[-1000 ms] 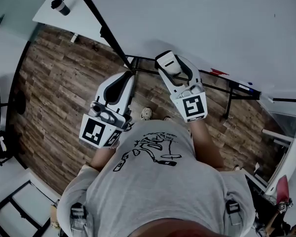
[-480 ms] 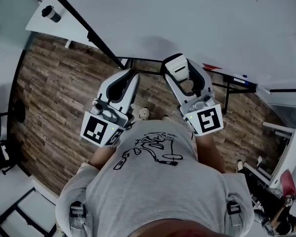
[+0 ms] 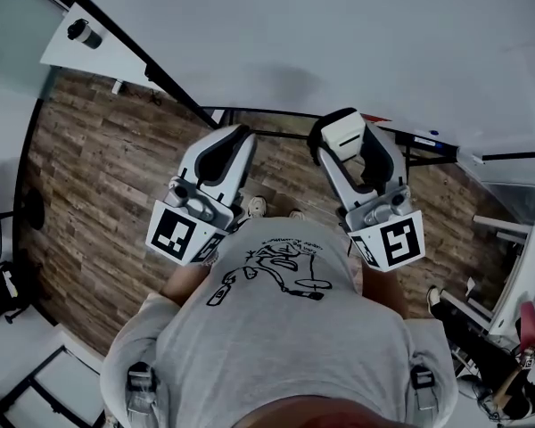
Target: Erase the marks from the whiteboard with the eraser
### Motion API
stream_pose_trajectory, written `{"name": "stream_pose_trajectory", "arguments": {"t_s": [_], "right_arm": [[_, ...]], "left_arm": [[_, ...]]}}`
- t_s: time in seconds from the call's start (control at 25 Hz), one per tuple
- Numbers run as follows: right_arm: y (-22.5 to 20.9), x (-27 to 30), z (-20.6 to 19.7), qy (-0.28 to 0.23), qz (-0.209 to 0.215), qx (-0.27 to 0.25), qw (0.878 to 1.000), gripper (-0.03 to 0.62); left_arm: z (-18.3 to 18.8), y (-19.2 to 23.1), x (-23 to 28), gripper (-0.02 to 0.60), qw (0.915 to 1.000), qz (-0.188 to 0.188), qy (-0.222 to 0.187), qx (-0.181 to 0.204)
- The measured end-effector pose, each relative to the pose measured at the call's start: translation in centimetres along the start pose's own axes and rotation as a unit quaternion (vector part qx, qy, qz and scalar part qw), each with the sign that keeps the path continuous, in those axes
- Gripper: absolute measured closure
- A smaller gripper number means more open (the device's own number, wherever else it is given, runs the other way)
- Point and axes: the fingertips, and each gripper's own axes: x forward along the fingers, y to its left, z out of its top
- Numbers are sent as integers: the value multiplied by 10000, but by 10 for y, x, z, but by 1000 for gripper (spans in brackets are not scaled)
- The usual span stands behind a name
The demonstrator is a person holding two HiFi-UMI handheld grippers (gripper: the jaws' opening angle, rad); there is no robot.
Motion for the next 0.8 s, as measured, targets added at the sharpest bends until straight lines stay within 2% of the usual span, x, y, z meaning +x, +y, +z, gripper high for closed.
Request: {"name": "stream_pose_trajectory", "arguments": {"t_s": [0.24, 0.8], "right_arm": [[-12, -26, 14, -133, -183, 40, 9997, 335], [-31, -70, 17, -165, -480, 114, 9986, 335]], "left_arm": [[3, -17, 9, 538, 9999, -157, -32, 33], [-3, -51, 30, 538, 9989, -475, -34, -28]]}}
